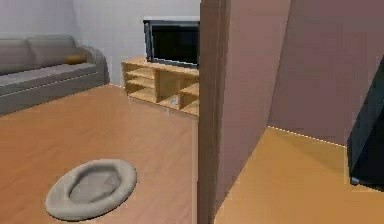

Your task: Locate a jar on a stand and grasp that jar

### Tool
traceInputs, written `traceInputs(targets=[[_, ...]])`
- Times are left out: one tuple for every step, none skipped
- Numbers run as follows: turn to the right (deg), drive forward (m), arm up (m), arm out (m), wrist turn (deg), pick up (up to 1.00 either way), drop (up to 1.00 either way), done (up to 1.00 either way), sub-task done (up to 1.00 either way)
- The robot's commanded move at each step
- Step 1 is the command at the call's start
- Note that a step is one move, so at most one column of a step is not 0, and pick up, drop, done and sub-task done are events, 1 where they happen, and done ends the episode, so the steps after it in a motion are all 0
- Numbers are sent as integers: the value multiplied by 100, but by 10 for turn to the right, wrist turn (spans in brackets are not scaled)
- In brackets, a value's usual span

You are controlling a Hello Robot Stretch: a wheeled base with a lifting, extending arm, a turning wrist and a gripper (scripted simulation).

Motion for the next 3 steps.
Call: traceInputs(targets=[[-360,0,0,0,0,0,0,0,0],[0,85,0,0,0,0,0,0,0],[-450,0,0,0,0,0,0,0,0]])
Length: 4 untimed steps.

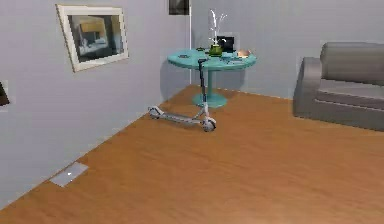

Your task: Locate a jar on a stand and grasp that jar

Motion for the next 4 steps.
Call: traceInputs(targets=[[-240,0,0,0,0,0,0,0,0],[0,50,0,0,0,0,0,0,0],[390,0,0,0,0,0,0,0,0],[0,75,0,0,0,0,0,0,0]])
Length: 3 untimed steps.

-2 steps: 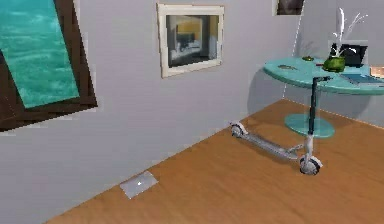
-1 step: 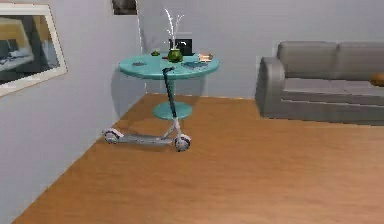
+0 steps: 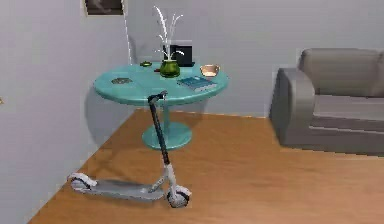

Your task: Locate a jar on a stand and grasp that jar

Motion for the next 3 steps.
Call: traceInputs(targets=[[450,0,0,0,0,0,0,0,0],[90,0,0,0,0,0,0,0,0],[0,55,0,0,0,0,0,0,0]])
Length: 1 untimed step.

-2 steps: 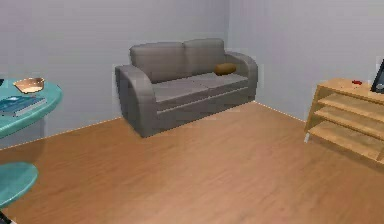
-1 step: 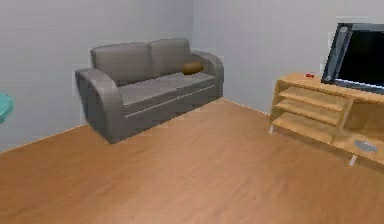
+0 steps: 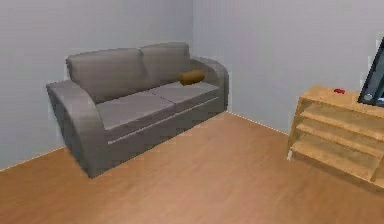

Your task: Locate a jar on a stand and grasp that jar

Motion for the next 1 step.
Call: traceInputs(targets=[[420,0,0,0,0,0,0,0,0]])
